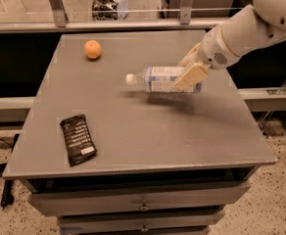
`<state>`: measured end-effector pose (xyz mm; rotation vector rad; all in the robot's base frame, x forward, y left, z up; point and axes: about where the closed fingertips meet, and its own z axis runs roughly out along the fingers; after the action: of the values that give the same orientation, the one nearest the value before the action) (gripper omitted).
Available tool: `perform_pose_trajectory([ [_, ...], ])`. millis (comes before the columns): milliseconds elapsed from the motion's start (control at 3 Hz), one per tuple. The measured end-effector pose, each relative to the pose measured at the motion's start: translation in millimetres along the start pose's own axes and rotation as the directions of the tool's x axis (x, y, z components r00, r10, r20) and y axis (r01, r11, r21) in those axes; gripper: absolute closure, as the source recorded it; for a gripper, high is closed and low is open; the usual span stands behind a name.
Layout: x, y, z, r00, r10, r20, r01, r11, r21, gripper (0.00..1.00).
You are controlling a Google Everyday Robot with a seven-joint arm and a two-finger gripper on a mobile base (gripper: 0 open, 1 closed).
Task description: Move blue plastic bottle near rxbar chocolate
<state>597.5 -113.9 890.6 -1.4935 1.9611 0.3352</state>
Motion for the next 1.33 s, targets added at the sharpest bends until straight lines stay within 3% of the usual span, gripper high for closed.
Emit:
perform_pose_trajectory([
  [667, -74, 31, 46, 0.991, -0.016, 0.136, 0.028, 0.9958, -0.087, 1.00],
  [1333, -145, 91, 82, 0.963, -0.055, 0.265, 0.102, 0.9807, -0.167, 1.00],
])
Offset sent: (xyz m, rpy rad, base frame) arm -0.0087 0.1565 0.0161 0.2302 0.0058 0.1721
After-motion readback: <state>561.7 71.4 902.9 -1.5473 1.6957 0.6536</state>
